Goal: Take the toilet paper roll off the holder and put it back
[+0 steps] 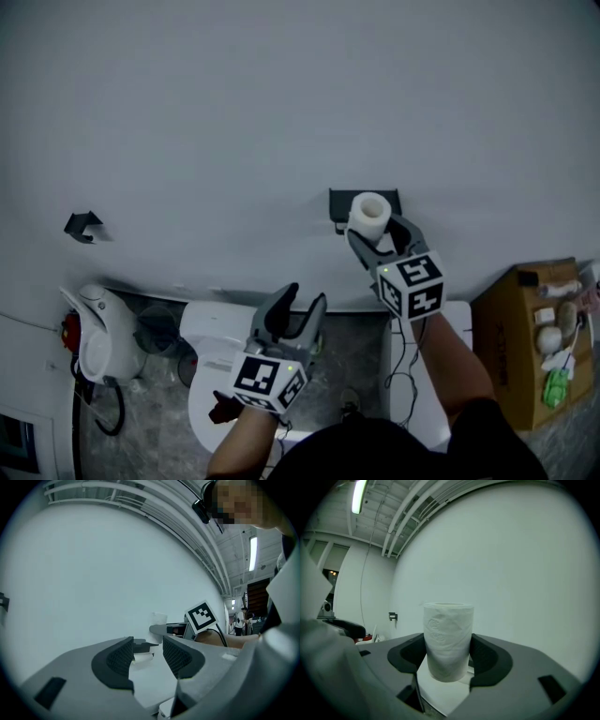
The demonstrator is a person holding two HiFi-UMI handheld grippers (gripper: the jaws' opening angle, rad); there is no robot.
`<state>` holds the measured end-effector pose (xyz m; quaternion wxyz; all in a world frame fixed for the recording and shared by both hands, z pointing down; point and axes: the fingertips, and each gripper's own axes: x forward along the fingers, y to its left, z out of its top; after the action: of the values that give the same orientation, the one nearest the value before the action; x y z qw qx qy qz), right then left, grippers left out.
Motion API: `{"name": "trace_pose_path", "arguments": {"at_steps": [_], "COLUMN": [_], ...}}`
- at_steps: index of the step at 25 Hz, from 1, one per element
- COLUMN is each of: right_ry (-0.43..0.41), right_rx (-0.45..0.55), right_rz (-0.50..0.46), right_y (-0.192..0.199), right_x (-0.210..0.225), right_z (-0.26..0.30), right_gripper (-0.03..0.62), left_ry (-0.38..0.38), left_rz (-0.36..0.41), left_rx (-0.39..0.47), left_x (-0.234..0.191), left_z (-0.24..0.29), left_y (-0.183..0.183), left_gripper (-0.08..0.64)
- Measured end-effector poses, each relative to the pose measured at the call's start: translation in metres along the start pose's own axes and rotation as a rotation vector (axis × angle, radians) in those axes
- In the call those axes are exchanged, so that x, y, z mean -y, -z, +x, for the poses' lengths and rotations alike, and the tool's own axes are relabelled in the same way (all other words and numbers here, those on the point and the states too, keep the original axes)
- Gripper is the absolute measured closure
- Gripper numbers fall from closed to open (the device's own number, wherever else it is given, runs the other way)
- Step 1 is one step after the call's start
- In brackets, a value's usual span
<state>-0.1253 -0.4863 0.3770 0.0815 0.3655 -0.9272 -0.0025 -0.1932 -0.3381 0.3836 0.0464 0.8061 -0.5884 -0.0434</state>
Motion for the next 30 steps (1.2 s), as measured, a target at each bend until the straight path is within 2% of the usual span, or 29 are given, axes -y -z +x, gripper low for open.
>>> {"name": "trace_pose_path", "arguments": {"at_steps": [11,22,30], "right_ry": [-0.018,-0.045,-0.04], "right_rx": [0.014,-0.004,-0.028], "right_rz": [0.016,0.049,0.072], "right_y": [0.004,0.029,0.044], "right_x": [-0.104,-0.219,-0.264], "right_z": [-0.09,-0.172,-0.225], "right_gripper": [0.308,0.308,0.31], "left_ry": [0.009,-0.009,-0.028], "left_rz": [-0.009,-0.035,-0.049], "left_rx": [0.007,0.004,0.013], "left_x": [0.025,0.038,0.04], "left_z": [-0.113,-0.236,-0.293], "left_y": [-0.002,0.008,0.01], "left_gripper": [0.376,0.376,0.376]}}
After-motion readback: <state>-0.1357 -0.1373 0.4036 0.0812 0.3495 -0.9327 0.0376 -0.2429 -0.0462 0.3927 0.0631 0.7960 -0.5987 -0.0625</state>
